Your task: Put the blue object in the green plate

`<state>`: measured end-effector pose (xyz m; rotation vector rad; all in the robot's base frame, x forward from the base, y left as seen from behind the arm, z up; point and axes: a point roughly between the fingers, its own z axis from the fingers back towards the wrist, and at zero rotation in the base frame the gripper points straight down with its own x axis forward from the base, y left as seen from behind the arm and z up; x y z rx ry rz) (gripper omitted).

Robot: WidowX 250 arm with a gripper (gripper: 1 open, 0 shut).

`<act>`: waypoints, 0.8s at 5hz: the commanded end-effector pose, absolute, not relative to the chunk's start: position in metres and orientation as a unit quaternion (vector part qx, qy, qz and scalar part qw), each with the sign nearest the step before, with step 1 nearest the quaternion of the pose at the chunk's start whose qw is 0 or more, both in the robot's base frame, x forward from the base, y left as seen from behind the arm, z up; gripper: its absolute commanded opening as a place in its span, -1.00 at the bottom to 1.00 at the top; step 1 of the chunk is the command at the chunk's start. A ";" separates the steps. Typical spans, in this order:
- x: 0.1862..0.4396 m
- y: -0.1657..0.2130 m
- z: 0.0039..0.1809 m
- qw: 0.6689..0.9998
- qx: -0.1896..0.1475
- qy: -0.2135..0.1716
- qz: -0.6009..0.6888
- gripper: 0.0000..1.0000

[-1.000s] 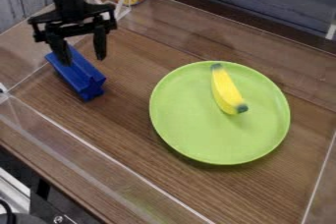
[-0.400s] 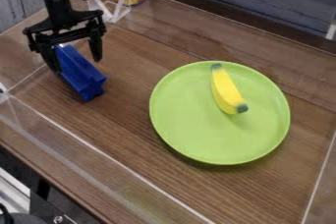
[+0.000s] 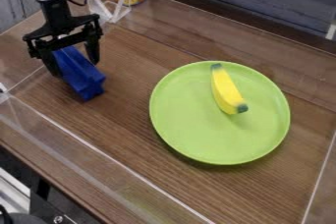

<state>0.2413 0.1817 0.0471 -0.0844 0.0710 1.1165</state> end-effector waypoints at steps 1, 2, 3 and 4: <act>0.251 0.183 0.059 0.837 -0.043 0.019 0.545 1.00; 0.254 0.179 0.062 0.828 -0.047 0.025 0.559 1.00; 0.256 0.168 0.050 0.841 -0.049 0.030 0.538 1.00; 0.258 0.155 0.043 0.855 -0.052 0.035 0.515 1.00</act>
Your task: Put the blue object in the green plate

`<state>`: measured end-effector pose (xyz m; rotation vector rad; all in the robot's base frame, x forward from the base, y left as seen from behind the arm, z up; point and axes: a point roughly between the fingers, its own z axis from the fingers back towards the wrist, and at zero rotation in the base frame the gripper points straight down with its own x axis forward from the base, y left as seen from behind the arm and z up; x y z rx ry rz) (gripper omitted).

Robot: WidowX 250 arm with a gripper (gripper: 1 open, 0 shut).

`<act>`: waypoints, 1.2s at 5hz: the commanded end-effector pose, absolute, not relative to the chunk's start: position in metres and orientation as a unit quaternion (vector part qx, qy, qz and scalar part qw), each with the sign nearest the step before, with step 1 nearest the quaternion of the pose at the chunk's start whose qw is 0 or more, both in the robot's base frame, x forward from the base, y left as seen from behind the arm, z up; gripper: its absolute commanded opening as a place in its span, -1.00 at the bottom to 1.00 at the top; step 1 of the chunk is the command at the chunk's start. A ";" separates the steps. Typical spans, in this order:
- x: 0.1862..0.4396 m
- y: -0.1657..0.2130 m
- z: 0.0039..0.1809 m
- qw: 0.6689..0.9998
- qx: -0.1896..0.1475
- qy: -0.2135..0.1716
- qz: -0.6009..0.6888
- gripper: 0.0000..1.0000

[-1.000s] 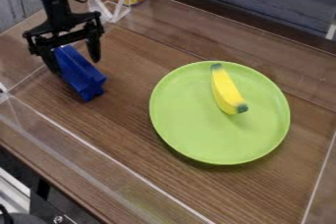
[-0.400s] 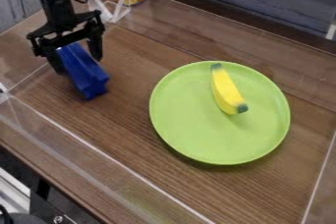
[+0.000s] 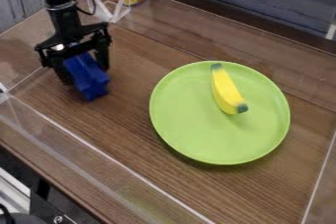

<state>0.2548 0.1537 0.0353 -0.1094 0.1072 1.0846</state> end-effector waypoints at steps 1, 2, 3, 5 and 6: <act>0.258 0.148 0.042 0.862 -0.054 0.038 0.502 1.00; 0.260 0.148 0.052 0.873 -0.054 0.038 0.483 -1.00; 0.261 0.147 0.066 0.886 -0.053 0.038 0.460 -1.00; 0.281 0.100 0.116 0.907 -0.064 0.023 0.417 -1.00; 0.283 0.068 0.130 0.915 -0.073 0.012 0.396 -1.00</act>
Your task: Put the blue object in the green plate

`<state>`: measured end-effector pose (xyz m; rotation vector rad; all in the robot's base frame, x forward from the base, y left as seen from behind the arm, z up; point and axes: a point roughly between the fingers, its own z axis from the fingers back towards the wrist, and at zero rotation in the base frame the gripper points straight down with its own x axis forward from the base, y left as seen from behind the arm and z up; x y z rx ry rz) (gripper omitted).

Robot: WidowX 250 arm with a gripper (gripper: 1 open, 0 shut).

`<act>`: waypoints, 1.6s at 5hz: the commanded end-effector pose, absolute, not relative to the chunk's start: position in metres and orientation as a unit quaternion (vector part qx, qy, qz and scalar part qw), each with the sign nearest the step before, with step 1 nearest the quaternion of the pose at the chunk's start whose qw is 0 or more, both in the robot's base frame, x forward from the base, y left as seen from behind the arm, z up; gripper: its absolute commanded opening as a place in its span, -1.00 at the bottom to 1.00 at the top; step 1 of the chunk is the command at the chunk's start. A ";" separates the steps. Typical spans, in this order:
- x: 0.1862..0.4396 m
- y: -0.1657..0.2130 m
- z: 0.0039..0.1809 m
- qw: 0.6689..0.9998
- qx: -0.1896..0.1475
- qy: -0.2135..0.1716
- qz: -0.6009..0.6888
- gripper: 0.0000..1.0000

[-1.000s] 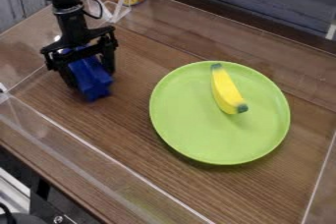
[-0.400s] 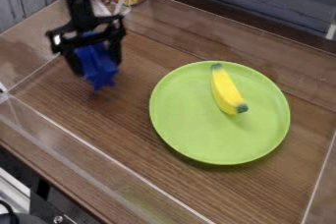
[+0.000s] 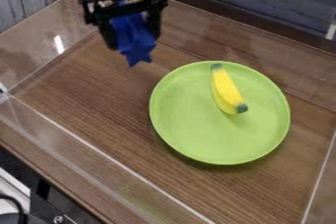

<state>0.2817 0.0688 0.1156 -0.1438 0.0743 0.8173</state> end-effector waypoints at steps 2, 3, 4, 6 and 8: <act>0.268 0.021 0.140 0.940 -0.080 0.009 0.333 -1.00; 0.264 0.002 0.139 0.953 -0.084 0.001 0.293 -1.00; 0.250 -0.007 0.141 0.954 -0.085 -0.008 0.286 -1.00; 0.235 -0.031 0.134 0.957 -0.088 -0.017 0.277 -1.00; 0.226 -0.066 0.103 0.948 -0.100 -0.047 0.299 -1.00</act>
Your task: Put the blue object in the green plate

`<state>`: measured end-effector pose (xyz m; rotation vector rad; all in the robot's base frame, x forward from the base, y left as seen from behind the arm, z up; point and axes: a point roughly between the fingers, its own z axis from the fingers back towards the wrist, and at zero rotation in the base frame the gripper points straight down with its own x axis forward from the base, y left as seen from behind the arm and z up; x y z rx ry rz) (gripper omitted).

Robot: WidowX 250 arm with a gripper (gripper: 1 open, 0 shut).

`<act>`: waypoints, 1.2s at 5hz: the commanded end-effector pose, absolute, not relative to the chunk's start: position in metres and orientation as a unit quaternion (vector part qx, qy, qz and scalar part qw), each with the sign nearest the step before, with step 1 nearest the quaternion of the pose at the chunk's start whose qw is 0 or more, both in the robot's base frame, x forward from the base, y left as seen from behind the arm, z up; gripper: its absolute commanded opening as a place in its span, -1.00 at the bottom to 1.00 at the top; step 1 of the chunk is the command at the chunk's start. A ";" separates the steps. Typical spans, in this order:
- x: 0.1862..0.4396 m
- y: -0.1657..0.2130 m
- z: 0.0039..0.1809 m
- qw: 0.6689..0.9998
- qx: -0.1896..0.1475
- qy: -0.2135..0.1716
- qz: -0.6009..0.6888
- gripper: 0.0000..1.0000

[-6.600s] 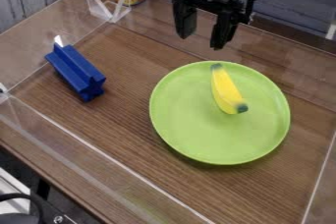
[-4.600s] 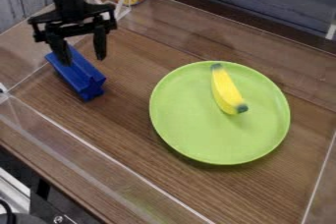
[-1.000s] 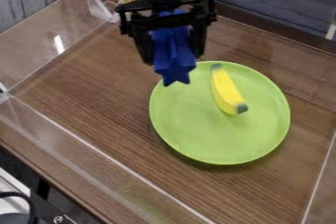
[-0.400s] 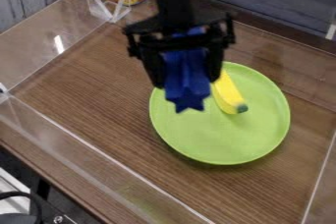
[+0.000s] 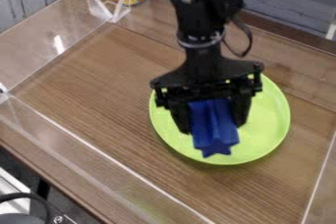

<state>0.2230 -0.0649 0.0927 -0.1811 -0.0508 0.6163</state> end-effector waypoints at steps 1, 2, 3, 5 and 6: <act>0.224 -0.070 0.099 0.943 -0.103 -0.054 0.311 -1.00; 0.227 -0.084 0.099 0.950 -0.105 -0.055 0.289 -1.00; 0.232 -0.098 0.096 0.955 -0.108 -0.057 0.271 1.00; 0.230 -0.103 0.069 0.952 -0.107 -0.056 0.281 1.00; 0.232 -0.089 0.058 0.950 -0.109 -0.056 0.287 1.00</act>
